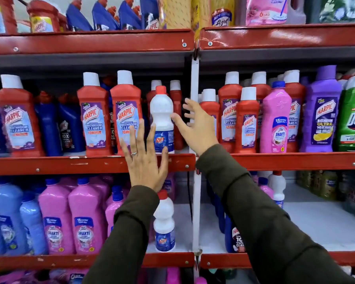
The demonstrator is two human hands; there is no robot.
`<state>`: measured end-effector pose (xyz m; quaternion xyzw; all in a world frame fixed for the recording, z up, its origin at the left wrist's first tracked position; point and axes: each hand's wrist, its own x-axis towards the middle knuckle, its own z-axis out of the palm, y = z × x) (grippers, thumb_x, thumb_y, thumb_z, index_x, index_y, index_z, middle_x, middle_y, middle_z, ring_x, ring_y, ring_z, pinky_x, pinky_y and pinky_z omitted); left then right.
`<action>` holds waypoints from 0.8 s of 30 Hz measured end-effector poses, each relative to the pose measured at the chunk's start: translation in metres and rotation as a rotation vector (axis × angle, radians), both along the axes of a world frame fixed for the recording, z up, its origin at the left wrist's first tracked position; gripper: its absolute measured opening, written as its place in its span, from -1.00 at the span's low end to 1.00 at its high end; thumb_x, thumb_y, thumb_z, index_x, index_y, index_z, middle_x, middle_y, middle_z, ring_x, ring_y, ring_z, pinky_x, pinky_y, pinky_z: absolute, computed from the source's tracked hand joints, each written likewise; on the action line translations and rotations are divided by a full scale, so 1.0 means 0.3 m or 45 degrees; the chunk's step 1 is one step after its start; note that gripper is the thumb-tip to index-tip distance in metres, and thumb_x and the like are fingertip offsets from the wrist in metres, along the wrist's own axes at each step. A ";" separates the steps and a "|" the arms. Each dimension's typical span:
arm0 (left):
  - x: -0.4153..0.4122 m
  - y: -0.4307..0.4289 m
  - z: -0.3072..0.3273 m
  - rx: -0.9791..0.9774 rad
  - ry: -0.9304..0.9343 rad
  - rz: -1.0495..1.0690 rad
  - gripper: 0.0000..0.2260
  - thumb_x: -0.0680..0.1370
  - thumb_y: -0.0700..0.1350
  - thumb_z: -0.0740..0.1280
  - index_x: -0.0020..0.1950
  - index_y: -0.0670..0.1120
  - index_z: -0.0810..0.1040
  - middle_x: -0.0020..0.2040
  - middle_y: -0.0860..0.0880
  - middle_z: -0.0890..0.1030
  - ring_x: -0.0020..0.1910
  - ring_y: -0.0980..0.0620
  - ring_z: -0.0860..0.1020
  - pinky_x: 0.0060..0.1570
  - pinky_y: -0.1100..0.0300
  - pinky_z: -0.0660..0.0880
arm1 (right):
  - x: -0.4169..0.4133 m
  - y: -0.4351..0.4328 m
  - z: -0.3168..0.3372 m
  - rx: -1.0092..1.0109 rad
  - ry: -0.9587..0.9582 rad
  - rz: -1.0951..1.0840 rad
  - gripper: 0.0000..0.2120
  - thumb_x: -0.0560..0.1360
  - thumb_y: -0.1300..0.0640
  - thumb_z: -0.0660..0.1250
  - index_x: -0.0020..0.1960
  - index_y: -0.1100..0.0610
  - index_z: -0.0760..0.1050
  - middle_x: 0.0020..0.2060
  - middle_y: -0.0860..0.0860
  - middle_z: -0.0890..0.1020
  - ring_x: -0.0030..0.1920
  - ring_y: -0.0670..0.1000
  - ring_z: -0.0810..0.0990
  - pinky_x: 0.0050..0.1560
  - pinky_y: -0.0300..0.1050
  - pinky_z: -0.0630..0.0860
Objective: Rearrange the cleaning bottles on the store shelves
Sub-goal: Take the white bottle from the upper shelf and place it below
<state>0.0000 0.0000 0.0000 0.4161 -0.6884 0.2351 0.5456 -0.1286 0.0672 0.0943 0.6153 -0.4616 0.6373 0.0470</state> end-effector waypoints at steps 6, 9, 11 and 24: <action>0.067 -0.071 -0.105 0.112 -0.013 0.070 -0.40 0.62 0.20 0.02 0.62 0.01 0.00 0.65 -0.10 -0.01 0.63 -0.10 -0.10 0.56 -0.26 -0.13 | 0.094 -0.123 0.061 0.360 -0.090 -0.059 -0.51 0.51 -0.01 0.44 0.31 0.27 0.50 0.23 0.18 0.64 0.24 0.17 0.61 0.26 0.05 0.55; 0.076 -0.103 -0.141 0.139 -0.029 0.070 -0.38 0.62 0.23 -0.04 0.62 0.01 -0.03 0.65 -0.11 -0.07 0.63 -0.11 -0.12 0.55 -0.29 -0.09 | 0.106 -0.166 0.061 0.361 -0.202 -0.071 -0.54 0.48 -0.01 0.47 0.25 0.27 0.54 0.17 0.17 0.66 0.16 0.16 0.64 0.16 0.03 0.60; 0.073 -0.111 -0.150 0.150 -0.027 0.060 -0.38 0.62 0.24 -0.05 0.62 0.01 -0.03 0.65 -0.11 -0.08 0.63 -0.11 -0.13 0.55 -0.29 -0.08 | 0.112 -0.189 0.057 0.371 -0.259 -0.080 -0.50 0.45 -0.04 0.50 0.23 0.28 0.55 0.15 0.18 0.66 0.13 0.17 0.65 0.14 0.05 0.61; 0.071 -0.138 -0.159 0.087 -0.020 0.061 -0.37 0.61 0.27 -0.10 0.63 0.03 -0.05 0.65 -0.12 -0.06 0.63 -0.14 -0.10 0.55 -0.29 -0.05 | 0.082 -0.135 0.108 0.271 -0.260 -0.087 -0.51 0.40 -0.08 0.56 0.16 0.24 0.60 0.07 0.11 0.71 -0.06 0.01 0.68 -0.18 -0.20 0.61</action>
